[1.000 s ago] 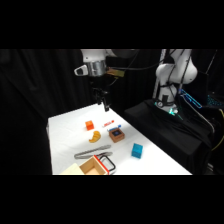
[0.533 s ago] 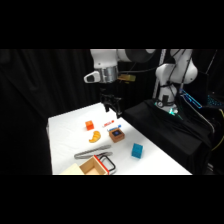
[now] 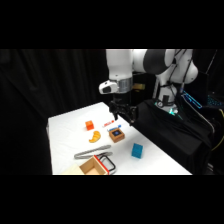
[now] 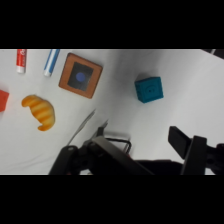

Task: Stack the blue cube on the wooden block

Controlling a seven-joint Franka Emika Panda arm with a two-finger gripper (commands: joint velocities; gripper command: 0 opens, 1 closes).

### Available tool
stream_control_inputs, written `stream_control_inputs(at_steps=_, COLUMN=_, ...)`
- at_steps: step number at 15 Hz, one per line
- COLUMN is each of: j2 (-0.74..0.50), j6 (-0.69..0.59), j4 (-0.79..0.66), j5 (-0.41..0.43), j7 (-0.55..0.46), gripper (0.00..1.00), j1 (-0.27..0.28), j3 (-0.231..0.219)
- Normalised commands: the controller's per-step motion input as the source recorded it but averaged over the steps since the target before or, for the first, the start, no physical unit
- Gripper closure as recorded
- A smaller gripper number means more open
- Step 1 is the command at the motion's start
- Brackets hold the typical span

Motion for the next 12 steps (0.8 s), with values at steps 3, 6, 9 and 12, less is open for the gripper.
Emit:
stream_control_inputs(at_steps=3, j2=-0.20, j6=0.33, j4=-0.34, j5=0.123, j7=-0.25, gripper=0.00, j1=0.077, j3=0.049)
stream_control_inputs(at_steps=6, j2=-0.15, j6=0.37, j4=-0.30, j5=0.136, j7=-0.23, gripper=0.00, j1=0.078, j3=0.057)
stream_control_inputs(at_steps=9, j2=-0.05, j6=0.42, j4=-0.27, j5=0.136, j7=-0.29, gripper=0.00, j1=0.072, j3=0.053)
stream_control_inputs(at_steps=12, j2=0.06, j6=0.42, j4=-0.20, j5=0.136, j7=-0.26, gripper=0.00, j1=0.065, j3=0.058)
